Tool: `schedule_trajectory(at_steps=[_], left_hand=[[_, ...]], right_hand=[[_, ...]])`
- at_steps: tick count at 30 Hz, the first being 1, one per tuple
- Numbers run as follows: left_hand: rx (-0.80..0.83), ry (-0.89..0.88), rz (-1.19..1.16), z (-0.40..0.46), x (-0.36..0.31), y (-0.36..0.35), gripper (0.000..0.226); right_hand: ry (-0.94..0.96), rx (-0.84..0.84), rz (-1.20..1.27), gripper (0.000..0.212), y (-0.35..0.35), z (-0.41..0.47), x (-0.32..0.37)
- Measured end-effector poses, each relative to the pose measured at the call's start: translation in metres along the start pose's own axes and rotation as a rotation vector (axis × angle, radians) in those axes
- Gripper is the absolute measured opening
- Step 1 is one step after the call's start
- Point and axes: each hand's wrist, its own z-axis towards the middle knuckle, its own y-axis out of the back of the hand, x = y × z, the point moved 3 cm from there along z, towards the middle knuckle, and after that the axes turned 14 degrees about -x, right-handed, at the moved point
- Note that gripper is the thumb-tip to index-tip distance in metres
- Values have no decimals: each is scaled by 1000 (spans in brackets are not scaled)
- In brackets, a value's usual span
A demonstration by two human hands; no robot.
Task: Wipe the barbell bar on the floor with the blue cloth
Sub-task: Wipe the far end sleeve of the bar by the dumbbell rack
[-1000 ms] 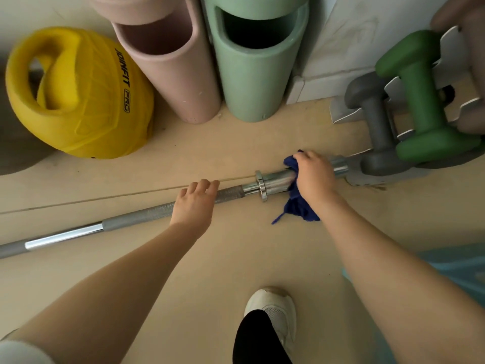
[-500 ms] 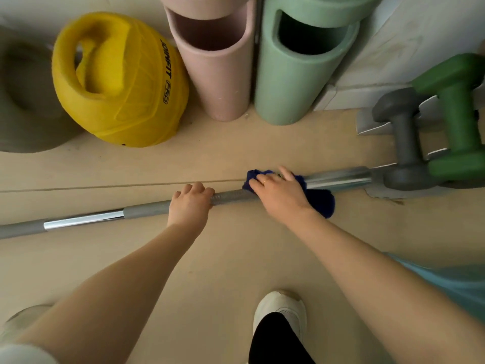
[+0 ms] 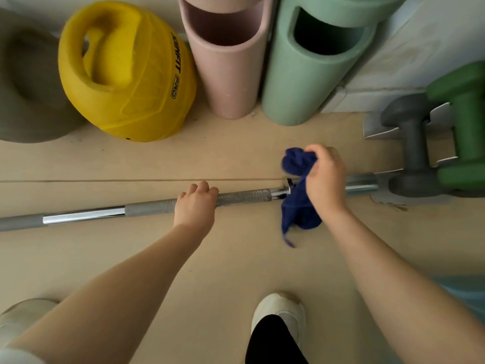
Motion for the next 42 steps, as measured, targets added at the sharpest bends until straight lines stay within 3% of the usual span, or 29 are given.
schedule_trajectory(at_steps=[1, 3, 7, 12, 14, 16, 18, 22, 27, 33, 37, 42], left_hand=[[0, 8, -17, 0, -4, 1, 34], [-16, -22, -65, 3, -18, 2, 41], [-33, -142, -66, 10, -51, 1, 42], [-24, -180, 42, 17, -57, -2, 42], [-23, -189, 54, 19, -58, -1, 39], [-25, -185, 49, 18, -59, 0, 37], [-22, -165, 36, 17, -59, -1, 39], [-14, -153, 38, 20, -59, -1, 40], [-32, -148, 36, 19, -58, -2, 39], [-35, -128, 18, 18, -57, -2, 37], [-27, -136, 30, 18, -58, 0, 36], [-12, -125, 14, 17, -58, 0, 37]], right_hand=[[-52, -27, -32, 34, 3, 6, -11], [-23, 91, -169, 28, -1, 8, -27], [401, 323, -322, 36, -18, -20, -23], [497, 279, -452, 55, -15, -11, -35], [409, 218, -585, 54, -4, 3, -55], [184, 157, -651, 40, 4, 16, -67], [91, 153, -538, 27, -7, 18, -57], [296, 290, -288, 18, -35, -12, -26], [478, 161, -381, 15, -14, 1, -55], [267, 1, -452, 33, 12, 23, -100], [21, 17, -474, 26, 13, 31, -105], [103, 152, -285, 20, 1, 7, -60]])
